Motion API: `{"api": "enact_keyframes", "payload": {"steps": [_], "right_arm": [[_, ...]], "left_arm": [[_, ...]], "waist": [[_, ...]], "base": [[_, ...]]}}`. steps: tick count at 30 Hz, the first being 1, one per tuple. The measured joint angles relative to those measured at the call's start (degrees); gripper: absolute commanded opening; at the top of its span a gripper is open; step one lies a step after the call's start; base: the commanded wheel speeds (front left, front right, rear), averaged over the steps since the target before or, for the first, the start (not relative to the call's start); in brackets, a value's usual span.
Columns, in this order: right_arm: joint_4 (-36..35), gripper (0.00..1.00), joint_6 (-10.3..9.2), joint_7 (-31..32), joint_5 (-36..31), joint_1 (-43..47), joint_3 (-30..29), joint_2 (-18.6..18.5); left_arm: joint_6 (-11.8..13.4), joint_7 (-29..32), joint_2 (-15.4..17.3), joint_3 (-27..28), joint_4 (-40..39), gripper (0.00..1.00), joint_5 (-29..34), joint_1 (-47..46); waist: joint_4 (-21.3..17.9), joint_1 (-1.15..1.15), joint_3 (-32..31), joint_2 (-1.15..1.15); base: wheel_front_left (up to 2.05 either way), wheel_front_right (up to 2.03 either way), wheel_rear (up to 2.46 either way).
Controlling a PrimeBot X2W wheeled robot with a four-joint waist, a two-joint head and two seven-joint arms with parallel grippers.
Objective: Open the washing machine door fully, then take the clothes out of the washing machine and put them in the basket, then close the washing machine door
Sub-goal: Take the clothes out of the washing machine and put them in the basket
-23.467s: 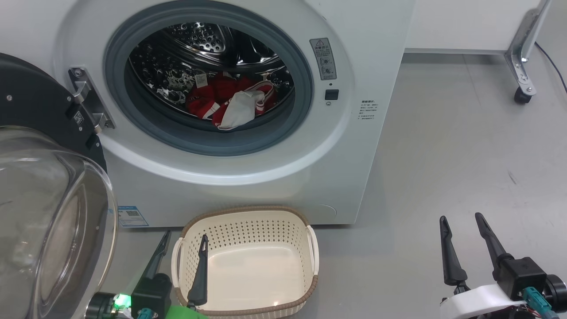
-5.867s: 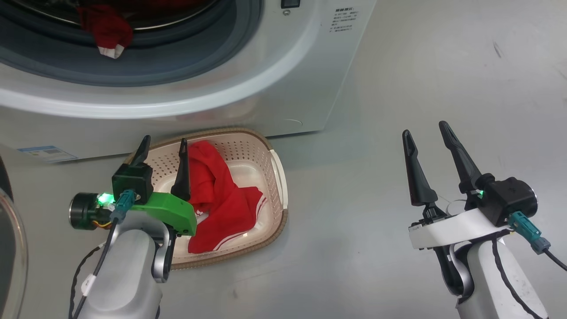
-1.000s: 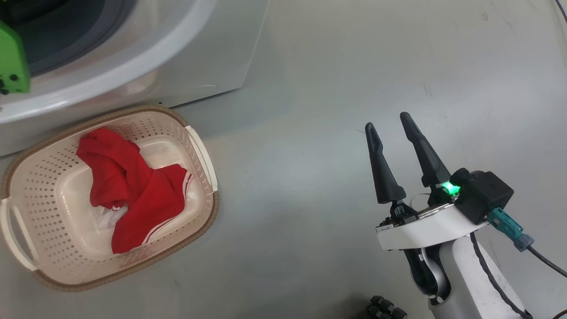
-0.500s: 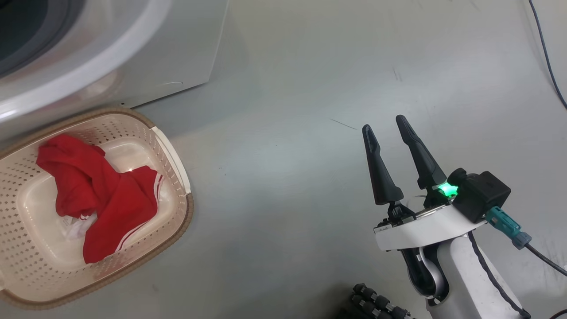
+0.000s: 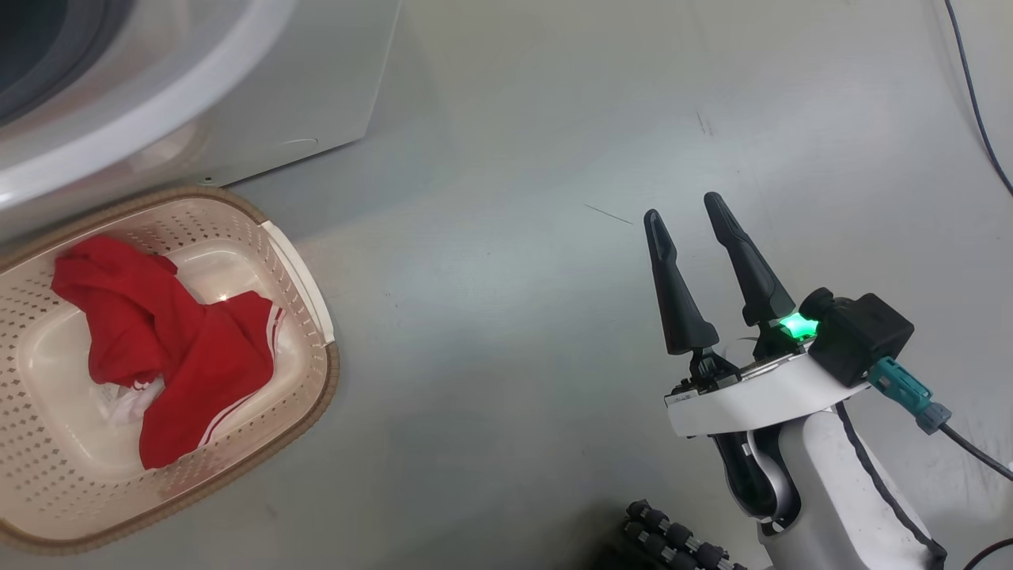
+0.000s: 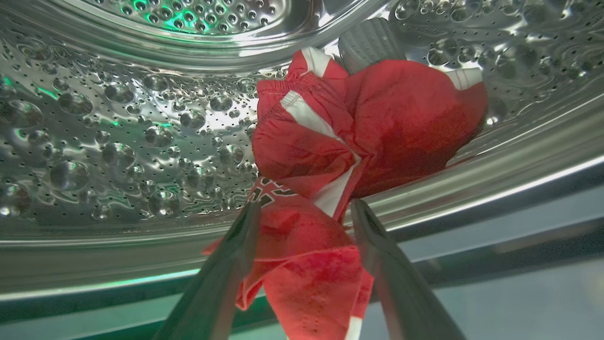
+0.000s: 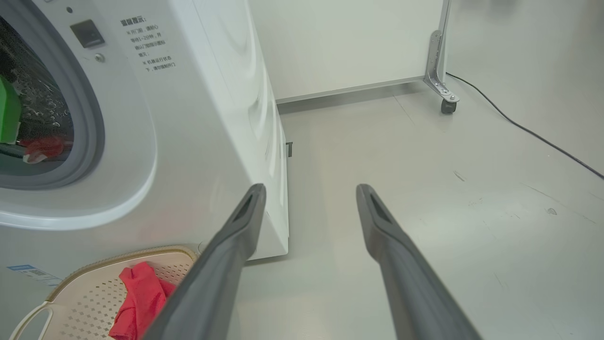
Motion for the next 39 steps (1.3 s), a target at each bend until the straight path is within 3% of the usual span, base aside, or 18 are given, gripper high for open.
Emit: {"api": "enact_keyframes", "payload": {"steps": [1,2,3,5,6,7,16,22,30,39], "right_arm": [[0.00,1.00,0.00,0.00,0.08,-0.17,0.00,0.00],[0.00,1.00,0.00,0.00,0.09,-0.30,0.00,0.00],[0.00,1.00,0.00,0.00,0.09,-0.36,0.00,0.00],[0.00,1.00,0.00,0.00,0.10,-0.36,0.01,0.01],[0.00,1.00,0.00,0.00,0.11,-0.37,0.00,0.00],[0.01,1.00,0.00,0.00,0.11,-0.39,0.00,0.00],[0.08,1.00,0.00,0.00,0.04,-0.47,-0.30,0.02],[0.05,1.00,-0.05,0.00,-1.00,-0.50,-2.08,0.04],[0.07,1.00,0.00,0.00,-2.78,-1.63,-3.43,0.03],[0.44,1.00,0.09,0.00,-5.11,-1.63,-4.57,0.01]], "left_arm": [[0.01,0.52,0.04,-0.01,0.19,0.80,0.00,-0.09],[0.04,1.03,0.03,-0.04,0.43,0.80,0.00,-0.13],[0.09,1.47,0.02,-0.10,0.64,0.49,0.01,-0.13],[0.10,2.36,0.02,-0.24,0.85,0.23,0.29,-0.13],[0.10,2.36,-0.01,-0.23,0.87,0.04,0.32,-0.13],[0.11,2.64,-0.01,-0.26,0.90,0.00,0.34,-0.13],[0.51,2.13,-0.33,-0.33,0.29,0.00,0.35,-0.18],[1.02,0.01,-2.98,0.08,-1.19,0.00,-0.63,-0.38],[1.51,-5.95,-4.98,1.21,-3.52,0.00,-1.25,-0.43],[1.93,-15.70,-9.55,3.01,-7.45,0.00,-4.11,1.26]], "waist": [[0.00,0.00,0.04,0.00],[0.00,0.00,0.08,0.00],[0.01,0.00,0.11,0.00],[0.04,0.00,0.16,0.00],[0.05,0.00,0.18,0.00],[0.07,0.00,0.20,0.00],[0.49,0.00,0.22,0.00],[1.79,0.00,0.23,0.00],[4.02,0.00,0.18,0.00],[6.61,0.00,-0.58,0.00]], "base": [[0.00,0.00,0.00],[0.00,0.00,0.00],[0.00,0.00,0.00],[0.00,0.00,0.00],[0.00,0.00,0.00],[0.00,0.00,0.00],[0.00,0.00,0.00],[0.00,0.00,0.00],[0.00,0.00,0.00],[0.00,0.00,0.00]]}}
